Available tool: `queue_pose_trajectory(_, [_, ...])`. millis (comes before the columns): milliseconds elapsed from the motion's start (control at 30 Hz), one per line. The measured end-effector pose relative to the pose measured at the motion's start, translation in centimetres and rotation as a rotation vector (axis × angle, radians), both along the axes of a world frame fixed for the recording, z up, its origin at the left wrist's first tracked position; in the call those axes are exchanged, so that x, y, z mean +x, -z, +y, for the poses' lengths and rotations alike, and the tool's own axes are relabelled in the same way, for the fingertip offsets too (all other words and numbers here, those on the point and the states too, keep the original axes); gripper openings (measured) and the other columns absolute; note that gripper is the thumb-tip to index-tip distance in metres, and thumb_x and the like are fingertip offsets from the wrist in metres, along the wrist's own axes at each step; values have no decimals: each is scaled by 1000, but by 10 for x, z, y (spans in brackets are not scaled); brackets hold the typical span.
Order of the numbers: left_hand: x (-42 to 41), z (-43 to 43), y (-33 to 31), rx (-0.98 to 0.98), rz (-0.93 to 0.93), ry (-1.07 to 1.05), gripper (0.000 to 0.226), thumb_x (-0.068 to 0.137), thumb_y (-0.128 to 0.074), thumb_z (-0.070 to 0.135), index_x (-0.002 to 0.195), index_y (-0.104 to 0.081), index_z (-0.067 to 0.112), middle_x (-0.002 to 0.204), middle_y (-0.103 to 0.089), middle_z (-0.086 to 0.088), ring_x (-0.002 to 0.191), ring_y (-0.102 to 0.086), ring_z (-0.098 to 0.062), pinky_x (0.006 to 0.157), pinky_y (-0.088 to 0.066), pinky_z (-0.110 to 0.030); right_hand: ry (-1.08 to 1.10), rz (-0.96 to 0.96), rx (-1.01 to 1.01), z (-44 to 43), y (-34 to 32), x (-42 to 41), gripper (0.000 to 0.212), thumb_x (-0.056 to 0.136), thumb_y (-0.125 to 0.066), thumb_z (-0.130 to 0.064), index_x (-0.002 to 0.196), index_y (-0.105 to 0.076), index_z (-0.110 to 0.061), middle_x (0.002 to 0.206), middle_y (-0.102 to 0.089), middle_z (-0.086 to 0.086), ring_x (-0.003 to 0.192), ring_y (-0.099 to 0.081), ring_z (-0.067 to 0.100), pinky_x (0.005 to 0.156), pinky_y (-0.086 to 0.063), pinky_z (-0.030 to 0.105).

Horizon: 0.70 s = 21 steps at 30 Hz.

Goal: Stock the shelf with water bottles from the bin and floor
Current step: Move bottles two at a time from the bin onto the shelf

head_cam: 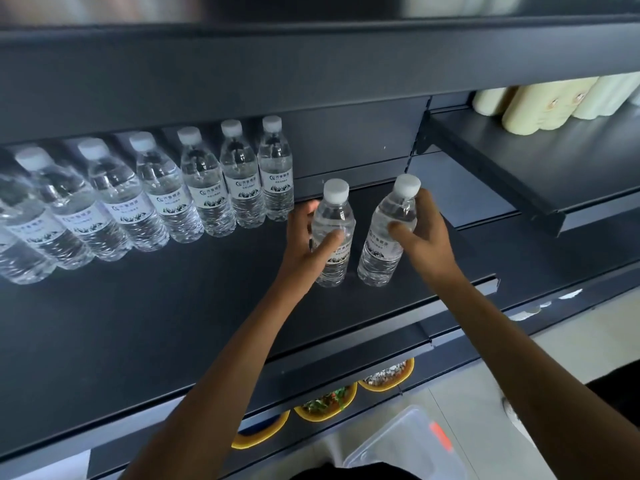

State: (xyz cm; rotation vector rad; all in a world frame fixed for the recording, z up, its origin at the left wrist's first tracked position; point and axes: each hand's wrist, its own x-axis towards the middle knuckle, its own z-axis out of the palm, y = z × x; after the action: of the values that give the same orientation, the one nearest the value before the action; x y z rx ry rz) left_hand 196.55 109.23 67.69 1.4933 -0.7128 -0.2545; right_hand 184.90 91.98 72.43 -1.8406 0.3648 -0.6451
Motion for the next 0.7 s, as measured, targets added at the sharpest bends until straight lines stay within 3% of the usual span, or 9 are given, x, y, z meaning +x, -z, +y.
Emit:
queue_pose_trajectory(67, [-2,-2,2,41,-111,-120,55,75,-75,53,122,-52,35,126,-46,-6,120,-55,-23,104,-50,-46,106,57,-106,8,-1,4,44,75,-70,-47,113,-58,-28,117,-49,8,112,-57,22,99,-53,46])
queue_pose_trajectory(133, [-3,-2,1,43,-137,-153,58,75,-76,52,125,-55,32,124,-52,-3,116,-58,-19,102,-51,-46,189,89,-150,12,-2,8,55,72,-74,-52,115,-58,-22,120,-43,4,116,-54,26,100,-52,45])
queue_pose_trajectory(233, [0,6,1,19,-7,-70,75,78,-75,49,144,-46,27,128,-65,1,116,-65,-16,102,-54,-42,163,81,-147,6,-1,8,43,82,-81,-29,117,-57,-26,121,-50,3,112,-59,22,100,-54,50])
queue_pose_trajectory(300, [2,11,8,2,41,-40,83,79,-77,45,149,-39,27,129,-66,4,119,-65,-19,106,-52,-45,94,39,-118,0,3,6,53,85,-79,-24,131,-54,-30,128,-59,0,117,-63,18,100,-55,51])
queue_pose_trajectory(467, [-11,19,39,216,-26,-144,86,62,-83,54,134,-48,26,130,-57,8,118,-56,-9,94,-47,-30,4,-57,-45,1,27,-7,83,88,-79,-8,155,-30,-13,146,-55,2,130,-60,22,107,-52,52])
queue_pose_trajectory(567, [-20,18,56,389,-108,-215,71,65,-84,50,123,-54,22,117,-55,11,106,-54,-10,89,-52,-35,86,83,-34,10,58,-19,88,83,-85,-18,152,-30,-21,144,-53,-5,130,-58,14,108,-51,44])
queue_pose_trajectory(700, [-19,9,64,467,-229,-331,53,73,-81,50,109,-59,18,102,-59,7,98,-55,-13,83,-53,-39,301,332,-205,22,94,-18,72,76,-88,-37,134,-48,-20,121,-49,-7,115,-49,18,103,-49,49])
